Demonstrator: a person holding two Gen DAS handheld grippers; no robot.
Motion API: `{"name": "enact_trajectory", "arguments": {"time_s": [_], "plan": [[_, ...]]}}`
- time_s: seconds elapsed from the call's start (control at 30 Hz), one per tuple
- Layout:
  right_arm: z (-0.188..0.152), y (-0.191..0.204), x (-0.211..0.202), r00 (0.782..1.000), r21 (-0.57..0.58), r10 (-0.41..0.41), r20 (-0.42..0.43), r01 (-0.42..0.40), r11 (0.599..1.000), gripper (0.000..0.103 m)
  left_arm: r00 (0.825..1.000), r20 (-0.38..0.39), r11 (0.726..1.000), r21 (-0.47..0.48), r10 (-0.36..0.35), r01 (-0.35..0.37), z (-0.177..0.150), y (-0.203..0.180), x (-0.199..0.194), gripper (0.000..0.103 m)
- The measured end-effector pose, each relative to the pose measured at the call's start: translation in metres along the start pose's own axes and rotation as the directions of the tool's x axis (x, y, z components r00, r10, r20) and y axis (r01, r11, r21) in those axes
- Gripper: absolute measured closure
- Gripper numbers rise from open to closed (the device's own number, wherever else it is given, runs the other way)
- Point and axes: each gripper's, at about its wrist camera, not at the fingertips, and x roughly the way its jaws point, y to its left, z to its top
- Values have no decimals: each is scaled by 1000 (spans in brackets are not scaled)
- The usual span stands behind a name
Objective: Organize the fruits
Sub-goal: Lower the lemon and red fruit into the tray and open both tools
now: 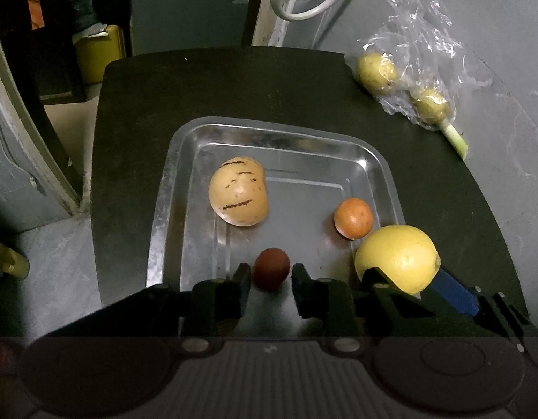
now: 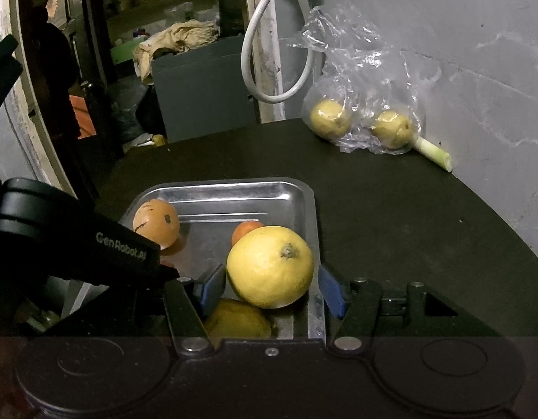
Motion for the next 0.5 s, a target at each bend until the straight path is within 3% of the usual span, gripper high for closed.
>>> {"name": "enact_trajectory", "arguments": {"time_s": [0.3,0.5], "plan": [[-2,-5,-8,1000,13,-23,6,23,1000,29,1000,12,999,29,25,-25,1,-1,-8,45],[-4,-8,-16,999,27,-41,11,41,999,22,999,24,996,73,42,-43,2,-4,-15,34]]}}
